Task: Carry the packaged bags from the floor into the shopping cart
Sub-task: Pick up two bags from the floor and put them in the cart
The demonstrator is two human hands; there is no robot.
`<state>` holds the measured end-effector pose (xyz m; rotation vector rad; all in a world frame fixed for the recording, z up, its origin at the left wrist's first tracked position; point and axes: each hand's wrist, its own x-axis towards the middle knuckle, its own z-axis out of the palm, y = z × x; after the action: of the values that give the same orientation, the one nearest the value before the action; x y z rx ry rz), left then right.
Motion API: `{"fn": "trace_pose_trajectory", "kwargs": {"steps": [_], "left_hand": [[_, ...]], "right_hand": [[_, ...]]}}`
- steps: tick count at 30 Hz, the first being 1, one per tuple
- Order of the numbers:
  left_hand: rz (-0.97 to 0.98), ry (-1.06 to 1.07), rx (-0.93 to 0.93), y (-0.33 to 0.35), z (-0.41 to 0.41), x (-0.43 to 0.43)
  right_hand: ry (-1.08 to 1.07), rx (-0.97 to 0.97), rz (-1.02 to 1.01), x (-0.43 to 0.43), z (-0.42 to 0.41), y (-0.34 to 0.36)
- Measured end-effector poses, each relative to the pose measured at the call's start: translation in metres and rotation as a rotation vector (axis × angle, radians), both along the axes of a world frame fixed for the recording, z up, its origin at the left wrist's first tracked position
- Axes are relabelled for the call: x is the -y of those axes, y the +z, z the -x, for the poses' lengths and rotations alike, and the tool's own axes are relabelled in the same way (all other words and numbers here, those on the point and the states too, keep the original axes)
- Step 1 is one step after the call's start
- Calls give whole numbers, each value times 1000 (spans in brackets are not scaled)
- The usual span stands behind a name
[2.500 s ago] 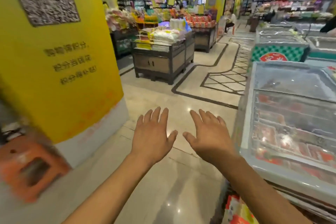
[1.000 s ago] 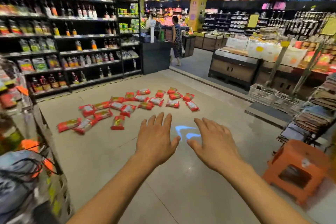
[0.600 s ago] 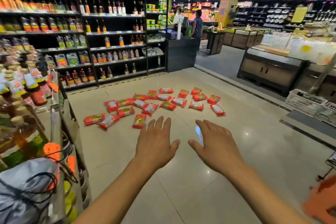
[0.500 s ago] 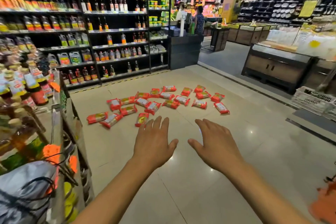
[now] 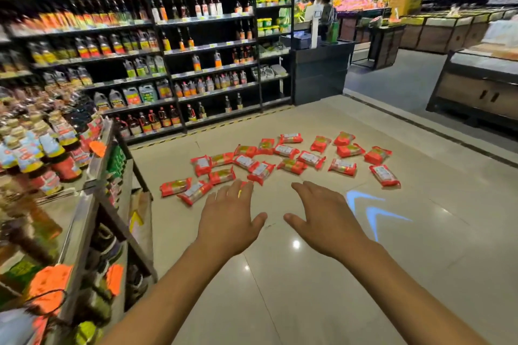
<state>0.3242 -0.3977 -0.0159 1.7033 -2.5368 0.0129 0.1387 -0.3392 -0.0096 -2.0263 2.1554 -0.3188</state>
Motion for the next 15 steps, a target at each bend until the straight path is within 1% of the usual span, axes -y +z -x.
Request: {"fn": "trace_pose_trajectory", "kwargs": {"steps": [4,7,15], "left_hand": [[18,10,16,8,46,46],[21,31,29,9,75,76],[3,93,18,-4,112,162]], "right_hand": [[65,-5,6,53,48,2],[74,-16,19,90,76,4],[106,-41,3,184,123,-6]]}}
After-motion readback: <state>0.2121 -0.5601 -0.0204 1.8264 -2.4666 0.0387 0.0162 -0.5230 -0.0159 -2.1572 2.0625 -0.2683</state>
